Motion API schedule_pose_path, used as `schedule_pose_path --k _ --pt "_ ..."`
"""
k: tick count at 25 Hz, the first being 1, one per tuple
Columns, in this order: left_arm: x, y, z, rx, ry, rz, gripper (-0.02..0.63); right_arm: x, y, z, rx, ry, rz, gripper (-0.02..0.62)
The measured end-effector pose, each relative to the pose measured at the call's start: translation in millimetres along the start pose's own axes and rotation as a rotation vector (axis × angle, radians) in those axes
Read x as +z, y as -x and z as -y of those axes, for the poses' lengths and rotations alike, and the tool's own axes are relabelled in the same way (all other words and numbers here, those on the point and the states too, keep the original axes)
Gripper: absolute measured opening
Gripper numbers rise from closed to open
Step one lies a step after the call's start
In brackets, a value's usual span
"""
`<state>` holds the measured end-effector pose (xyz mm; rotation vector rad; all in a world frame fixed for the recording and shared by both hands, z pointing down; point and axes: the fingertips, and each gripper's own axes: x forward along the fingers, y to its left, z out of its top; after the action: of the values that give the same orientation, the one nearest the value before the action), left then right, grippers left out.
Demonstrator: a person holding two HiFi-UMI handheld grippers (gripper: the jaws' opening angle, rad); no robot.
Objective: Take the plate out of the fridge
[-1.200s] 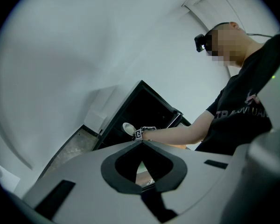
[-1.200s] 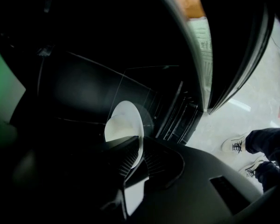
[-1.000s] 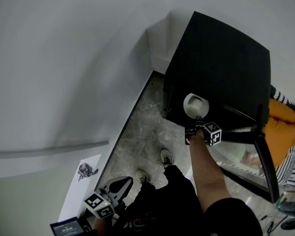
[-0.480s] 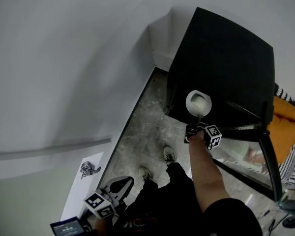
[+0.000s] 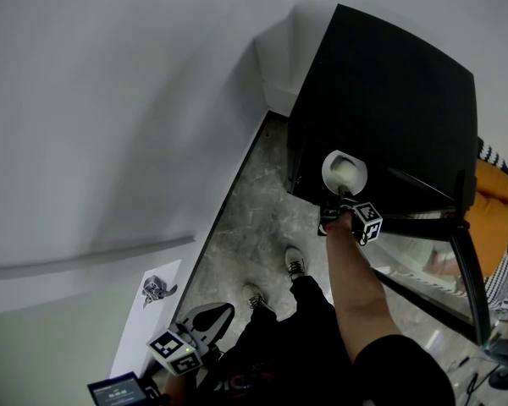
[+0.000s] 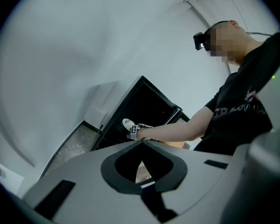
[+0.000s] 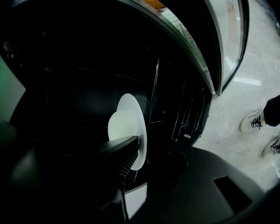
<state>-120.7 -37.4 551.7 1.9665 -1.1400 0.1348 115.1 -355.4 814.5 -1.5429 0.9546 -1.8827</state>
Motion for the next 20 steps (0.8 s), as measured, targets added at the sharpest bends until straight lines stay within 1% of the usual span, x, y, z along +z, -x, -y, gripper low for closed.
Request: schedule_pose_path --k 4,8,12,17,20 --pt "-2 1 1 0.002 0.001 -0.011 0.0 1 0 2 0.048 -0.011 -0.024 0.038" --pt "-4 -1 1 -0.004 0.001 -0.017 0.0 0 7 9 0.06 0.007 -0.052 0.038" --pt "-6 -3 4 -0.014 -0.007 -0.023 0.0 -4 17 18 0.074 -0.011 -0.073 0.038" --pt "-9 -3 4 -0.014 -0.013 -0.029 0.0 -1 12 17 0.104 -0.012 -0.062 0.038" --pt "-12 0 2 -0.006 -0.012 -0.033 0.0 -1 7 14 0.115 0.005 -0.066 0.038"
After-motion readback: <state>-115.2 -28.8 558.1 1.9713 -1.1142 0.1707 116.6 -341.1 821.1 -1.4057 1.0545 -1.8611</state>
